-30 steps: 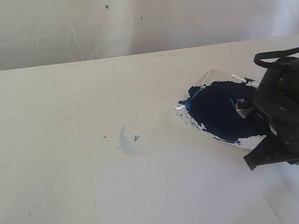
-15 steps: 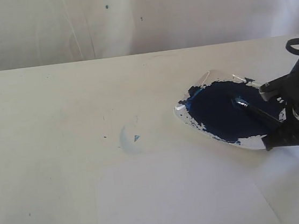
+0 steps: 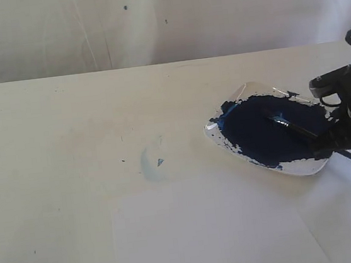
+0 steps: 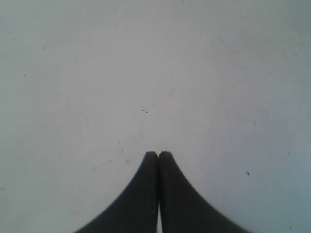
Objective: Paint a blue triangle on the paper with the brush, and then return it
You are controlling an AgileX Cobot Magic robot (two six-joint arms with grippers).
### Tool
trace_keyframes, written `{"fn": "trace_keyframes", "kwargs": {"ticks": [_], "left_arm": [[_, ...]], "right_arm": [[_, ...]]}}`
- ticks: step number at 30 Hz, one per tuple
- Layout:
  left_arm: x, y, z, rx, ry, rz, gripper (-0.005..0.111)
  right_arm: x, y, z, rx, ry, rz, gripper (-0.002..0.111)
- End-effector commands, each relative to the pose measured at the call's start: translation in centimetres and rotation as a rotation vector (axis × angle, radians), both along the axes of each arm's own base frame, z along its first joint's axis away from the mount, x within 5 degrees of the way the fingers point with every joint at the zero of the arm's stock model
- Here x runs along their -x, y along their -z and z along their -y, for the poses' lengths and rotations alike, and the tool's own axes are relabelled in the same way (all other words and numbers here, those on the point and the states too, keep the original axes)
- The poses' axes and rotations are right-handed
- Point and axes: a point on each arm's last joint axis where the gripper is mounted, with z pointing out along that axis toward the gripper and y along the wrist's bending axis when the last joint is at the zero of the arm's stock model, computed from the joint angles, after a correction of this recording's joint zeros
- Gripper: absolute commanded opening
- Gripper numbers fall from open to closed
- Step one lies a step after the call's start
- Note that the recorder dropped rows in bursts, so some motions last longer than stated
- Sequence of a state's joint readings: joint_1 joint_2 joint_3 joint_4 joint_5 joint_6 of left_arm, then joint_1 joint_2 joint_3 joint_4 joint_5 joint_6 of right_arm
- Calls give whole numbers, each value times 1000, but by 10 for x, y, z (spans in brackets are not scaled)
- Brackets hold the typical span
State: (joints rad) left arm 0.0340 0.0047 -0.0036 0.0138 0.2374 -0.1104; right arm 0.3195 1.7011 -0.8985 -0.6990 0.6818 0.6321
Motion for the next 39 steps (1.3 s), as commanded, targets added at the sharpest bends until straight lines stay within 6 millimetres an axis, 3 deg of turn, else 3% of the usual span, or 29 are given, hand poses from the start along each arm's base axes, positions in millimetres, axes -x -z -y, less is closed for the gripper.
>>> {"fn": "trace_keyframes", "kwargs": {"ticks": [1,7,9,11,15,17,24,35,39], "left_arm": [[0,1,0,3,-3,4,0],[0,1,0,3,-3,4,0],[0,1,0,3,-3,4,0],[0,1,0,3,-3,4,0],[0,1,0,3,-3,4,0],[0,1,0,3,-3,4,0],[0,1,0,3,-3,4,0],[0,1,0,3,-3,4,0],[0,1,0,3,-3,4,0]], "right_arm": [[-2,-15,2,-38,55,51,0],[11,-51,3,-435,592,367,0],[35,-51,8,-659,949,444,0],[56,-44,11,-776,1157,445,0],[76,-27,8,-989,1255,422,0],[80,-22,11,-947,1325,406,0],[70,-30,15,-860,1007,502,0],[73,-27,13,-921,1127,465,1],[70,-30,16,-854,1006,503,14]]}}
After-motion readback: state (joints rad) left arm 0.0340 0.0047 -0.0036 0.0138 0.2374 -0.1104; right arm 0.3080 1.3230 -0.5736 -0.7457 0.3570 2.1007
